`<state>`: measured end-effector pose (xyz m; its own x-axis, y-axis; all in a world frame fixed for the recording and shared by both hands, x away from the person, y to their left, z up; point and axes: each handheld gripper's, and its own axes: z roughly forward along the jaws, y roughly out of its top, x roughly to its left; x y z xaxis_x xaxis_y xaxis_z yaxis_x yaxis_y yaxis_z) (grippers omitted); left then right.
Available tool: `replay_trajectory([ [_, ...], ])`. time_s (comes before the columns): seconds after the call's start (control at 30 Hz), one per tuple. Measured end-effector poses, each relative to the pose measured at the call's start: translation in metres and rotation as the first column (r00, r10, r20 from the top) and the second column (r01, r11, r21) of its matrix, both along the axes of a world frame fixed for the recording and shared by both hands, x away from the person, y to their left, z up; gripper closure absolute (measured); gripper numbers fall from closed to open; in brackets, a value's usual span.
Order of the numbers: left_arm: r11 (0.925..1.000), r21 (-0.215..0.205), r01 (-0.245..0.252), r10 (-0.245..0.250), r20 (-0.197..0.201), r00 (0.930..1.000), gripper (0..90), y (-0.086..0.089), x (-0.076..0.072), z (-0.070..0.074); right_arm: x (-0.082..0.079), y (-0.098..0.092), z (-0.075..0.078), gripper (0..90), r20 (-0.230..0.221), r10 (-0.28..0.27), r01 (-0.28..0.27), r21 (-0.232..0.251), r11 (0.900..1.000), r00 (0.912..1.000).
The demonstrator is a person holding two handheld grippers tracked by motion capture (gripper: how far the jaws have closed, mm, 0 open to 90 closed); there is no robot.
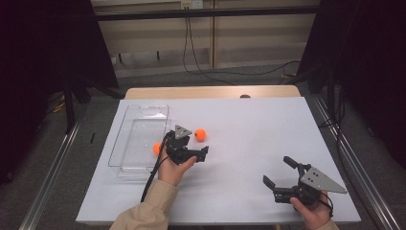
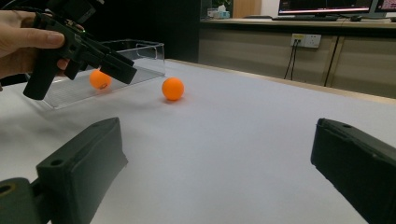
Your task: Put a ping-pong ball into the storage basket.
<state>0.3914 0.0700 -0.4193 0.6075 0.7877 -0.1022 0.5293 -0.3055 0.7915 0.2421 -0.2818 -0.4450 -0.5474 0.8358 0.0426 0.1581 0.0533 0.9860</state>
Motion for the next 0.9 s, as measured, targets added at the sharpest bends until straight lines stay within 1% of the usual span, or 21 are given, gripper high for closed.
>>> replay_trajectory([
  [0.1, 0.9999, -0.007, -0.010, 0.010, 0.006, 0.9999, 4.6, -0.0009, 0.0009, -0.0010, -0.0001, 0.0000, -0.0001, 2.1, 0.000, 0.000, 0.000, 0.000, 1.000, 1.0000],
  [0.2, 0.9999, 0.005, -0.012, 0.012, 0.009, 0.9999, 4.9, 0.0000, 0.0024, -0.0015, -0.0002, 0.0001, 0.0000, 2.1, -0.001, 0.001, -0.001, 0.000, 1.000, 1.0000],
  [0.33, 0.9998, 0.002, -0.022, 0.022, 0.010, 0.9997, 4.9, 0.0008, 0.0043, -0.0022, -0.0002, 0.0001, -0.0001, 2.1, 0.000, 0.001, -0.001, -0.001, 1.000, 1.0000],
  [0.53, 0.9998, 0.005, -0.017, 0.017, 0.012, 0.9998, 4.9, -0.0007, 0.0056, -0.0019, -0.0003, 0.0001, 0.0000, 2.1, 0.000, 0.000, 0.000, 0.000, 1.000, 1.0000],
  [0.7, 0.9997, 0.003, -0.023, 0.023, 0.010, 0.9997, 5.1, -0.0015, 0.0078, -0.0039, -0.0005, 0.0001, -0.0001, 2.1, 0.000, 0.002, -0.002, -0.003, 1.000, 1.0000],
  [0.8, 0.9996, 0.010, -0.025, 0.024, 0.008, 0.9997, 5.2, -0.0020, 0.0089, -0.0047, -0.0005, 0.0000, -0.0002, 2.1, 0.000, 0.003, -0.003, -0.002, 1.000, 1.0000],
  [0.9, 0.9995, 0.005, -0.033, 0.033, 0.013, 0.9994, 5.2, -0.0034, 0.0097, -0.0051, -0.0005, 0.0001, -0.0001, 2.1, 0.000, 0.002, -0.002, -0.002, 1.000, 1.0000],
])
